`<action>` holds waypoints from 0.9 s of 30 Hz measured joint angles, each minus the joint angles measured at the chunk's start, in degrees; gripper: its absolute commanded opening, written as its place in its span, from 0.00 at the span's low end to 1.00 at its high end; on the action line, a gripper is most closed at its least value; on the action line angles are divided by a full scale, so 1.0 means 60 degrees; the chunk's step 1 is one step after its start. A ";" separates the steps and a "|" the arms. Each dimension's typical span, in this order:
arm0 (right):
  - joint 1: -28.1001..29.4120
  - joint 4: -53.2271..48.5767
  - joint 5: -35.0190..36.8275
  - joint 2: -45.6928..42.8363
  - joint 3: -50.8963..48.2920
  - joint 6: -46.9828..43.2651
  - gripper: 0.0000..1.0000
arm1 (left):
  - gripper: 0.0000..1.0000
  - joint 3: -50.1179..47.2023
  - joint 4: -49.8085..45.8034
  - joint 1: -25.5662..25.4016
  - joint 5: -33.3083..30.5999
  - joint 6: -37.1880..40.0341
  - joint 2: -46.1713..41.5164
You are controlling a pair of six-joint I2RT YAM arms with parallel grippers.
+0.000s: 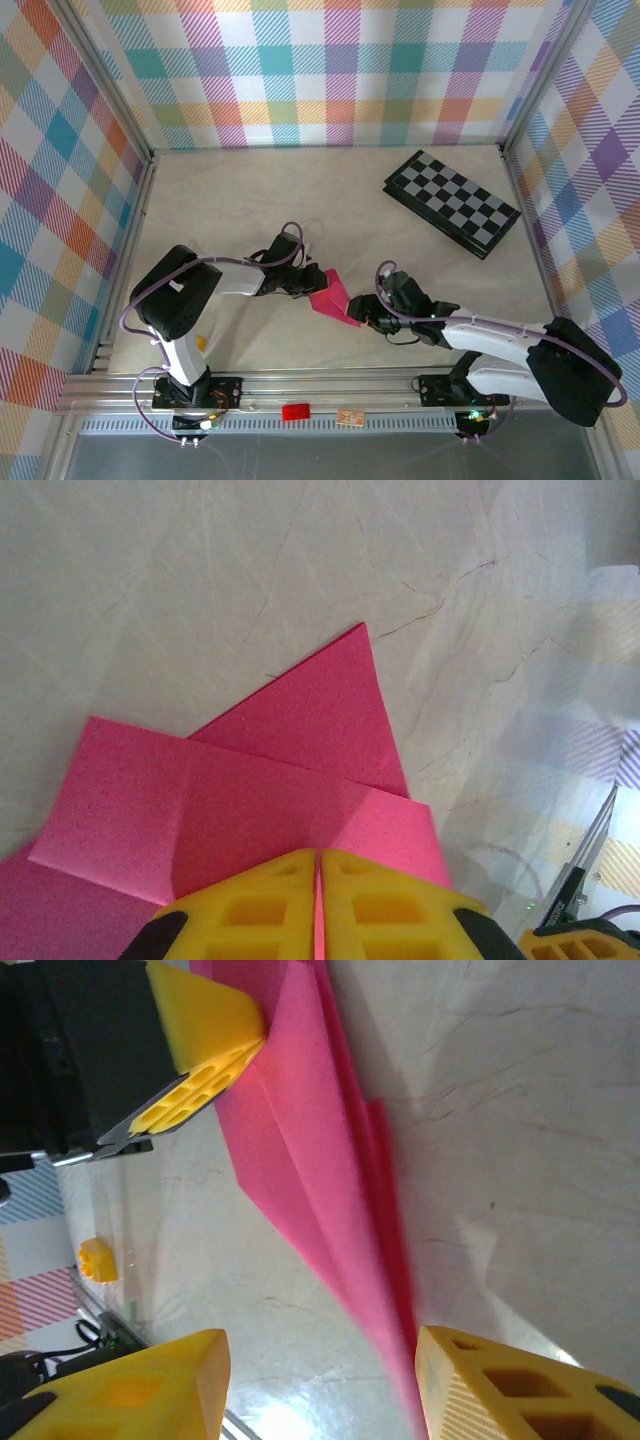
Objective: Fold a paper plane with a square sheet of paper (pick it up from the middle)
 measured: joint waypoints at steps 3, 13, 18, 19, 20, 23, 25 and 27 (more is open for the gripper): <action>-0.0073 0.0149 0.0055 0.0248 0.0018 -0.0051 0.54 | 0.10 0.0004 0.0000 -0.0004 -0.0011 0.0000 0.0000; -0.0361 -0.0044 -0.0572 0.1049 0.0627 -0.0302 0.53 | 0.10 0.0018 -0.0113 -0.0007 -0.0025 0.0004 -0.0022; -0.0401 -0.1140 -0.0510 -0.0004 0.0623 -0.0284 0.52 | 0.10 0.0022 -0.0229 -0.0007 -0.0051 0.0004 -0.0066; -0.0401 -0.1337 -0.0514 -0.0182 0.0623 -0.0277 0.52 | 0.11 0.0022 -0.0229 -0.0007 -0.0051 0.0004 -0.0066; -0.0401 -0.1581 -0.0525 -0.0364 0.0619 -0.0262 0.52 | 0.10 0.0022 -0.0229 -0.0007 -0.0051 0.0004 -0.0066; -0.0401 -0.1971 -0.0692 -0.0659 0.0452 -0.0229 0.49 | 0.10 0.0022 -0.0229 -0.0007 -0.0051 0.0004 -0.0066; -0.0401 -0.2113 -0.0838 -0.0703 0.0310 -0.0200 0.49 | 0.10 0.0025 -0.0237 -0.0007 -0.0051 0.0004 -0.0066; -0.0401 -0.2197 -0.0987 -0.0703 0.0200 -0.0175 0.49 | 0.10 0.0029 -0.0240 -0.0007 -0.0051 0.0004 -0.0066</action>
